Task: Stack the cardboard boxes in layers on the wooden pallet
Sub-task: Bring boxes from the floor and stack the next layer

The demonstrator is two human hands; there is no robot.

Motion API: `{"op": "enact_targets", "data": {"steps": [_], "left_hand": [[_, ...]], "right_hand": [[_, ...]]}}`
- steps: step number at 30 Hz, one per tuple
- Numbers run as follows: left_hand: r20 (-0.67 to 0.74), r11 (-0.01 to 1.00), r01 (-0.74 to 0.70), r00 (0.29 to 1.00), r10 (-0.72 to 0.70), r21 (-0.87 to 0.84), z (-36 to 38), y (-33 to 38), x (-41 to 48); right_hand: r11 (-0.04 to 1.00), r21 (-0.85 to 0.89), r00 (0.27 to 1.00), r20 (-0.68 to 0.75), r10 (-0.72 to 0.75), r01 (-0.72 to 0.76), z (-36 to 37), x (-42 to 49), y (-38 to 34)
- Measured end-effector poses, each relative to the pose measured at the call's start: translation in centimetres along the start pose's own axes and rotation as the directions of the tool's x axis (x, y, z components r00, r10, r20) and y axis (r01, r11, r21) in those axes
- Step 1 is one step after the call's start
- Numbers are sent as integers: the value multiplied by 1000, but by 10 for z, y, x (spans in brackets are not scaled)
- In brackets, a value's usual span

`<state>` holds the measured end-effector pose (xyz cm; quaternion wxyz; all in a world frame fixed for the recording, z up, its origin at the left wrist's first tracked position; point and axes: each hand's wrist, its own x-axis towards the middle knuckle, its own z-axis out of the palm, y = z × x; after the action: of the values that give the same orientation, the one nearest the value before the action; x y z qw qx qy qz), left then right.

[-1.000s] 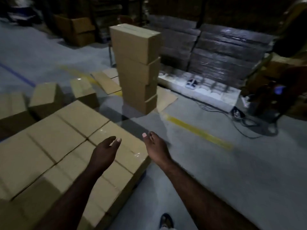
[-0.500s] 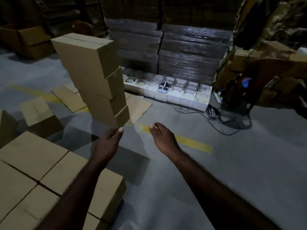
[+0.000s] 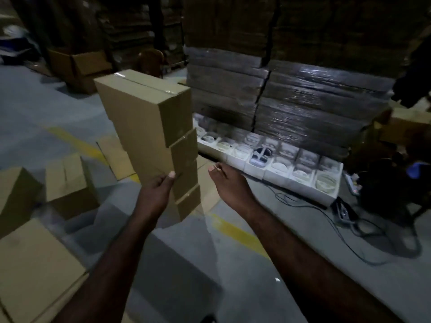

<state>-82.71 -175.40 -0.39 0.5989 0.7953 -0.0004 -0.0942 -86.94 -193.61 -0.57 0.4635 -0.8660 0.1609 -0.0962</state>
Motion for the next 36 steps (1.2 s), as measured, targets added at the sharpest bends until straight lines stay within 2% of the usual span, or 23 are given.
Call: {"op": "enact_targets", "data": {"steps": [6,12,15,23,28,31,34,36], "left_hand": [[-61,999,-42,997,40,-32,8,49,113],[-228,995,-82,971,67,-57,16,80,247],[-261,996,-84,963,72,-38,18,94,299],[-433,999,10,901,-27,-40,7,106,457],[-464,995,85,880,-101,-56,-20,93,534],[-465,994,111,879,-105,-16,-38,84,588],[-493,988,142,856,-154,-60,-57,79,640],[-514,983,185,842,-160,-3,-72,78,674]], "right_hand": [[996,36,996,46,-82,80,-10,135,-29],[980,27,972,121,-200,198,8,297,-44],[969,17,956,159,-247,247,22,361,-50],[954,-77,906,345,-246,289,68,551,-82],[937,-182,925,298,-237,299,104,644,-95],[926,-201,921,296,-253,319,132,694,-99],[922,-211,926,270,-264,325,166,739,-108],[922,-250,931,291,-220,296,190,770,-118]]}}
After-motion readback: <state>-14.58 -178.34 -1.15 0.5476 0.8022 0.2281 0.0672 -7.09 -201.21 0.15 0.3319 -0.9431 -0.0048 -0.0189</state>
